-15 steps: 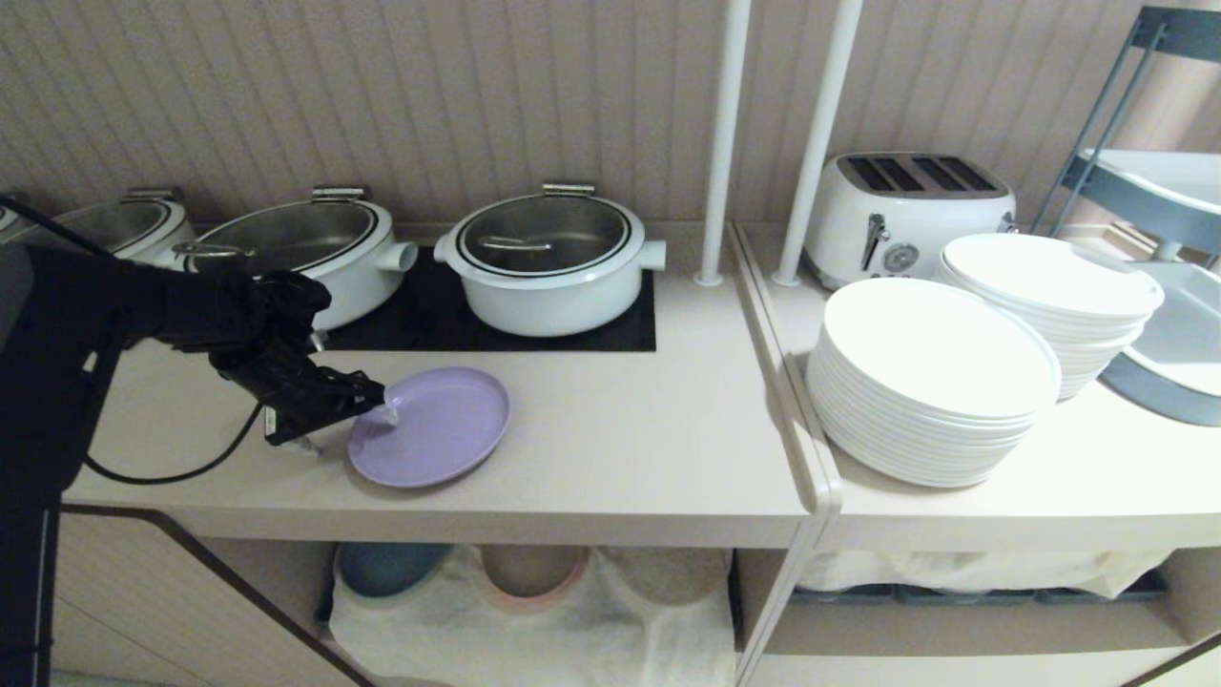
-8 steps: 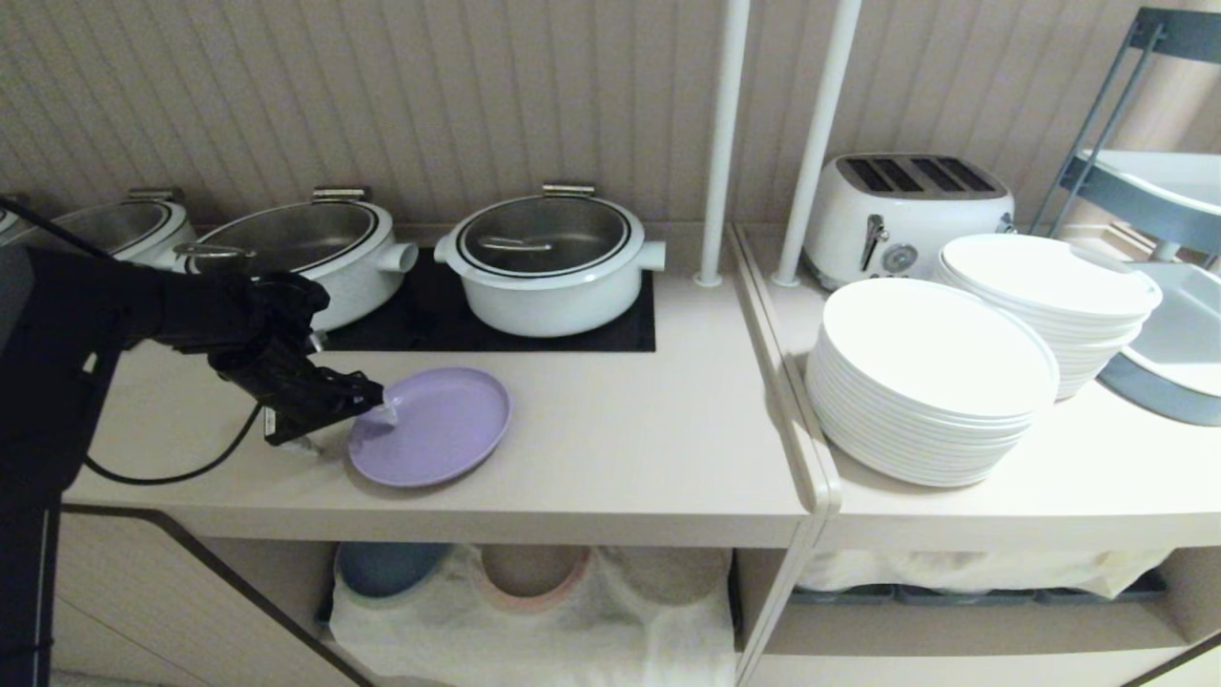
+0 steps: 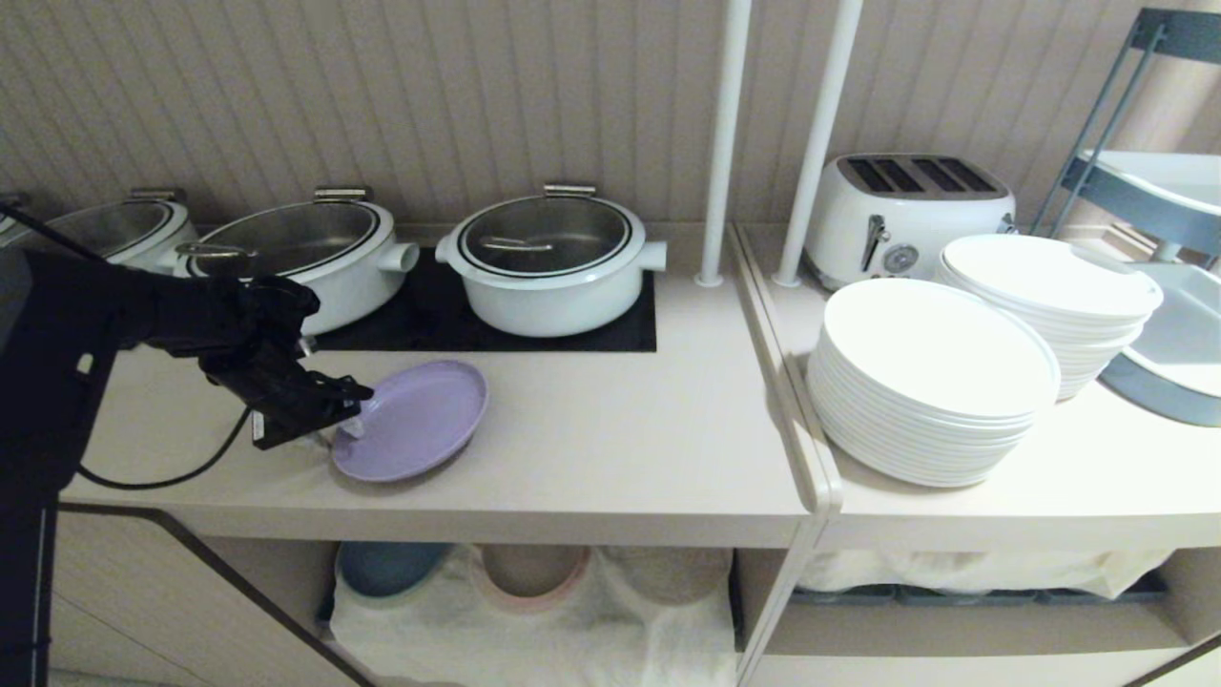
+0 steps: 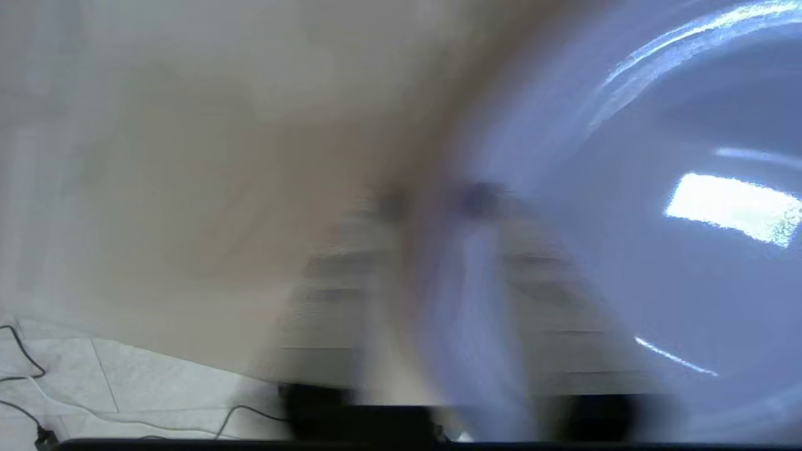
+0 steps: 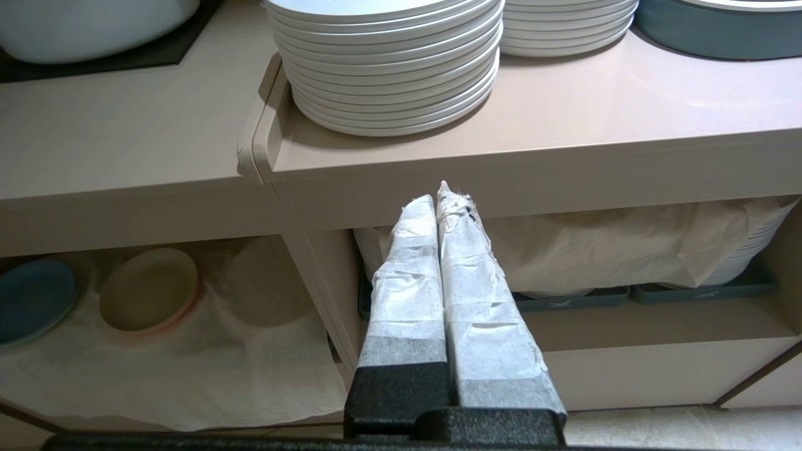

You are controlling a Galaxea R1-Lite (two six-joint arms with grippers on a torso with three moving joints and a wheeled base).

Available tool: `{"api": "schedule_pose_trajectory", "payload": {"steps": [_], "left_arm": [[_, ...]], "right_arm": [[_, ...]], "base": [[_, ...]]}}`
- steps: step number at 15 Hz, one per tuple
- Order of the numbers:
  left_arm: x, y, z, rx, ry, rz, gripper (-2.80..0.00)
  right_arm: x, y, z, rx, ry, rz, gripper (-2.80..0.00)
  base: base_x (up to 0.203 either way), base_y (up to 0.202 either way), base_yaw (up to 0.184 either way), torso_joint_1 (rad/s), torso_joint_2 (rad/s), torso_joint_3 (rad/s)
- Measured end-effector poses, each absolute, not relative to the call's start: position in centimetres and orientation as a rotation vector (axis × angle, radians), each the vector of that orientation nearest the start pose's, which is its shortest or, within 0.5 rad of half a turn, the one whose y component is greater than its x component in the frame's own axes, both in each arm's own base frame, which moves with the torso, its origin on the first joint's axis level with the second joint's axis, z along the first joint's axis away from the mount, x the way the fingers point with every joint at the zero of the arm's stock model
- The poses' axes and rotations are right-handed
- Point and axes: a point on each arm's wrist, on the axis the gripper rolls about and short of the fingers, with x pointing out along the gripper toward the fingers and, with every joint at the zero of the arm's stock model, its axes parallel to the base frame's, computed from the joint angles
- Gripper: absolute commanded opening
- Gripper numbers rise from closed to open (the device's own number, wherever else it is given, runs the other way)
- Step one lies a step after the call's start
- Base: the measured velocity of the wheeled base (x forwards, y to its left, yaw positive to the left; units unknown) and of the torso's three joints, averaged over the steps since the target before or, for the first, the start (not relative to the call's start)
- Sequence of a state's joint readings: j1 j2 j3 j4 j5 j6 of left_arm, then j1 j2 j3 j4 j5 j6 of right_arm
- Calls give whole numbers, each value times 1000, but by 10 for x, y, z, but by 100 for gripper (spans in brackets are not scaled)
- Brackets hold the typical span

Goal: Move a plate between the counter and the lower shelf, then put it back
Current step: Pick up the plate

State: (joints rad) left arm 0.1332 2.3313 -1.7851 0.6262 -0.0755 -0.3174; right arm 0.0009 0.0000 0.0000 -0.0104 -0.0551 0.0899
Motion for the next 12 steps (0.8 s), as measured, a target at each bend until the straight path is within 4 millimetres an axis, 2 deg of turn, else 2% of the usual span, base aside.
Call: {"api": "schedule_pose_trajectory", "payload": {"steps": [5,12], "left_arm": [[432,55,98,-405,1146,230,-280],[430,55,113,-399,1112,226,-280]], "right_arm": [[-23,-1,77,90,-13,-53,-280],[-23,-1,77,90,-12,-54,-280]], "base": [[0,0,0,0,0,0],[0,0,0,0,0,0]]}}
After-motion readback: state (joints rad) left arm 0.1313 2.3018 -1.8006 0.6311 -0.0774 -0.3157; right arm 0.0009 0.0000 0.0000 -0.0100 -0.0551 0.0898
